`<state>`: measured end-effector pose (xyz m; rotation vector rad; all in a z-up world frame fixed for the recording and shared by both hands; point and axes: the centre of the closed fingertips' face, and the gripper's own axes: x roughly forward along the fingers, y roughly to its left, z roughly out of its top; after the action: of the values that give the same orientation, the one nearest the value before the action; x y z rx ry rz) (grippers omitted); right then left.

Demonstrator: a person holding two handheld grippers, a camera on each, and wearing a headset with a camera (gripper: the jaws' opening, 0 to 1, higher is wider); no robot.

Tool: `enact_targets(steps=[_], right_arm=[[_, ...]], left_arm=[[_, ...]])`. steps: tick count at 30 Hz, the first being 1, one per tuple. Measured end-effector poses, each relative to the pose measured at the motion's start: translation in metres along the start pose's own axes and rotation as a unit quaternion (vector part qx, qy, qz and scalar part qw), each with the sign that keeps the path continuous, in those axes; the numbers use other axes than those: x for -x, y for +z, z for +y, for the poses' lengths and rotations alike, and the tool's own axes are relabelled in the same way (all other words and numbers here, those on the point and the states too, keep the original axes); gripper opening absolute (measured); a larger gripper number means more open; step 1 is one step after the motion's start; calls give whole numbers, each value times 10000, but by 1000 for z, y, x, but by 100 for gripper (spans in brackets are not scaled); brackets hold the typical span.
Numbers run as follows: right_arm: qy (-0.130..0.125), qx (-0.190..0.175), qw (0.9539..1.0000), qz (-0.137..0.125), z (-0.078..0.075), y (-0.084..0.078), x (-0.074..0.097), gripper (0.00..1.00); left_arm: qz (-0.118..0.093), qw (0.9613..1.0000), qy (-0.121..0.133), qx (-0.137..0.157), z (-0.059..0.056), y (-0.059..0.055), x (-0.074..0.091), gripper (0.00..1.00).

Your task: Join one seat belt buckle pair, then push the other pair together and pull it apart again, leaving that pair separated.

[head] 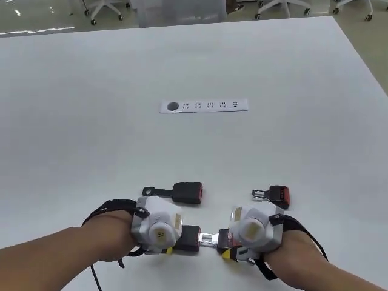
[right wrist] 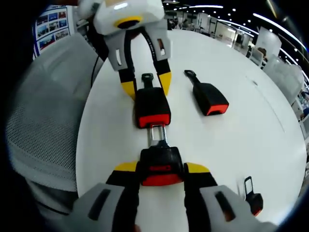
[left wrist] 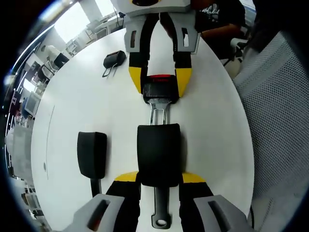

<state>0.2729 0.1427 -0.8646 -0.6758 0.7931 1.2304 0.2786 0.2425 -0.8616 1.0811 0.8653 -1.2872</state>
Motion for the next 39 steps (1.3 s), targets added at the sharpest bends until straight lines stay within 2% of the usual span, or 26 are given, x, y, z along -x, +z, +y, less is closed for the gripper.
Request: enact_targets(steps=[12,15,23,30,39], right_arm=[[-172,220,9996,16,6,3,0,35],[-97,88,9999,-111,5,7,-3,35],[-2,144,9996,-237,5,10,-7,34],[-73,141,9995,-264,4,16,-9,33],[7,194,9995,-249,4,17,-10,33]], left_arm=[[17,10000,0,-3,-1,1,-1,30],[37,10000,-23,-4,-1,1,-1,30],[24,9999,-99,-80,-1,1,-2,30],[-34,9999,-127,-18,-1,0,-2,29],[-24,9999,-160,-33,-1,1,-2,28]])
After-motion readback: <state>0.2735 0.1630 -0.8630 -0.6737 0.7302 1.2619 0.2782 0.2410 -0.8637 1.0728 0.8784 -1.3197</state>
